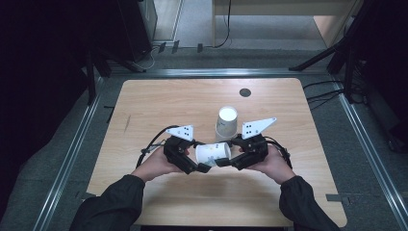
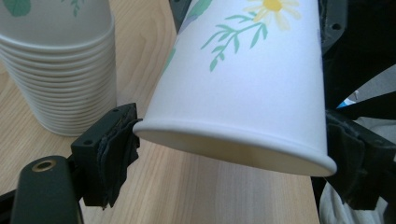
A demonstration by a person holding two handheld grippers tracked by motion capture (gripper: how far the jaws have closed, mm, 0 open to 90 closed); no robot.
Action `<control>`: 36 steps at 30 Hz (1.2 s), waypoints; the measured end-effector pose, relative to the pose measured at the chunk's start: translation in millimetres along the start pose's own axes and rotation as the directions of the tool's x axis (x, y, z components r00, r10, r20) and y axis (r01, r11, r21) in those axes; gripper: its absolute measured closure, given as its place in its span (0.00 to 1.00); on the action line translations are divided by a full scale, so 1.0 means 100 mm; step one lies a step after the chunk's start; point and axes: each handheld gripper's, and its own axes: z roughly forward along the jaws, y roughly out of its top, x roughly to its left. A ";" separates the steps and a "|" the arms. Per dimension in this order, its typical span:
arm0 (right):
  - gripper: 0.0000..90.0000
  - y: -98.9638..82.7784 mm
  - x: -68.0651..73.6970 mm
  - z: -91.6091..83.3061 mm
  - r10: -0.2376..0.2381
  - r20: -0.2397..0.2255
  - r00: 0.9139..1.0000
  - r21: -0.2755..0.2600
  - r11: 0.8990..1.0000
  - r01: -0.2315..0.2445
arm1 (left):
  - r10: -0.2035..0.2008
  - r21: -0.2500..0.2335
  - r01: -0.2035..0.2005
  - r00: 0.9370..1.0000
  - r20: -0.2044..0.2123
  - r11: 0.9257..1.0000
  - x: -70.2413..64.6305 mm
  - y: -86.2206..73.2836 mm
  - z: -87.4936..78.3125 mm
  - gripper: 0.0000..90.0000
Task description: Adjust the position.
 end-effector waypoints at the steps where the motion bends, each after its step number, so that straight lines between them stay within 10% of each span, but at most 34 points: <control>1: 0.39 0.00 0.00 0.00 0.000 -0.001 1.000 -0.002 1.000 0.000 | 0.003 0.000 -0.003 1.000 0.000 1.000 0.00 0.00 0.00 0.16; 26: 0.30 0.01 -0.01 0.02 0.036 -0.008 0.999 0.011 0.999 -0.036 | 0.015 0.016 -0.015 1.000 0.000 1.000 -0.01 0.05 -0.15 0.25; 36: 0.30 -0.05 0.00 -0.02 0.016 0.038 0.999 0.054 0.998 -0.019 | 0.033 0.084 -0.027 0.997 -0.075 0.996 -0.08 0.15 -0.46 0.25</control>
